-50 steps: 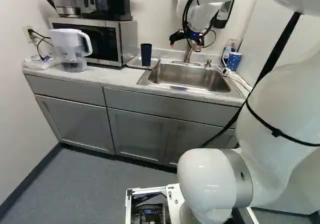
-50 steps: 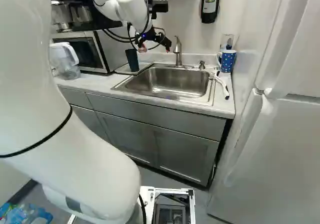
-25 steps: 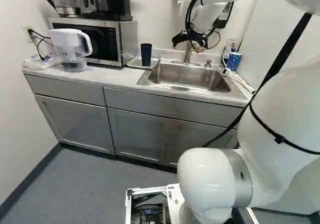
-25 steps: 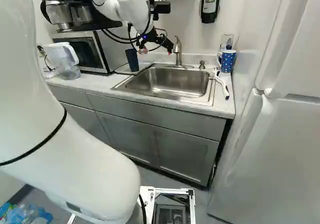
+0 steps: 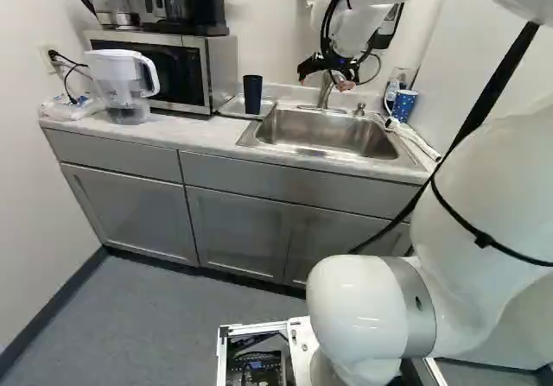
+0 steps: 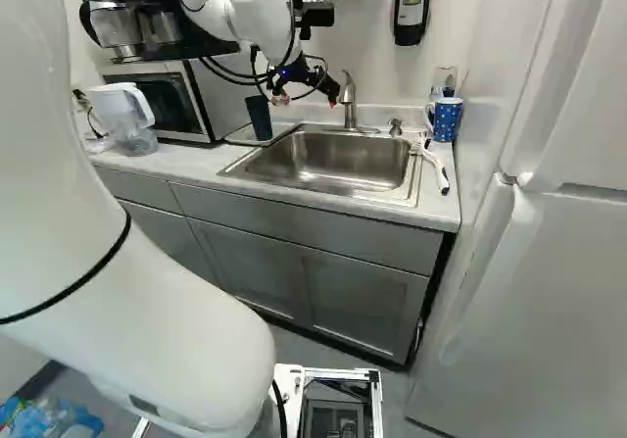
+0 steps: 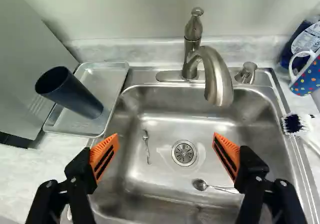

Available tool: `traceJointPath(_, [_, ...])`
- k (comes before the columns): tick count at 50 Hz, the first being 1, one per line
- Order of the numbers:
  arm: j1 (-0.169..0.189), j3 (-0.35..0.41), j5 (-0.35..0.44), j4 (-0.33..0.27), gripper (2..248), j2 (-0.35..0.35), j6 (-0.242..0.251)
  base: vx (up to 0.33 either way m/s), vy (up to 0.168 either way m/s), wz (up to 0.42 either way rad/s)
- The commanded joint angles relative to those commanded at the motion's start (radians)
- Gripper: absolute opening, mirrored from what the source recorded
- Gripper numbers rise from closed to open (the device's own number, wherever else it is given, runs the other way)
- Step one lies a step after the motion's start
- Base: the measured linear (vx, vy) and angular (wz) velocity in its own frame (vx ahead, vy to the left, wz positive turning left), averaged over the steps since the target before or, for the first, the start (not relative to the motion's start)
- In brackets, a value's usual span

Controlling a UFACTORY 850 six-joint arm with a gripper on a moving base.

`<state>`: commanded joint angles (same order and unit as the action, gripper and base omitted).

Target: Rinse the cup and place it in the tray

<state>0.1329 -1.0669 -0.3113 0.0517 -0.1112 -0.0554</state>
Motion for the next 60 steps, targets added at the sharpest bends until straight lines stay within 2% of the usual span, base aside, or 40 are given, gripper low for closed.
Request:
traceJointPath(43, [0.0, 0.0, 0.0, 0.0, 247, 0.0, 0.0, -0.001, 0.0, 0.0])
traceJointPath(60, [0.0, 0.0, 0.0, 0.0, 247, 0.0, 0.0, -0.085, 0.002, 0.008])
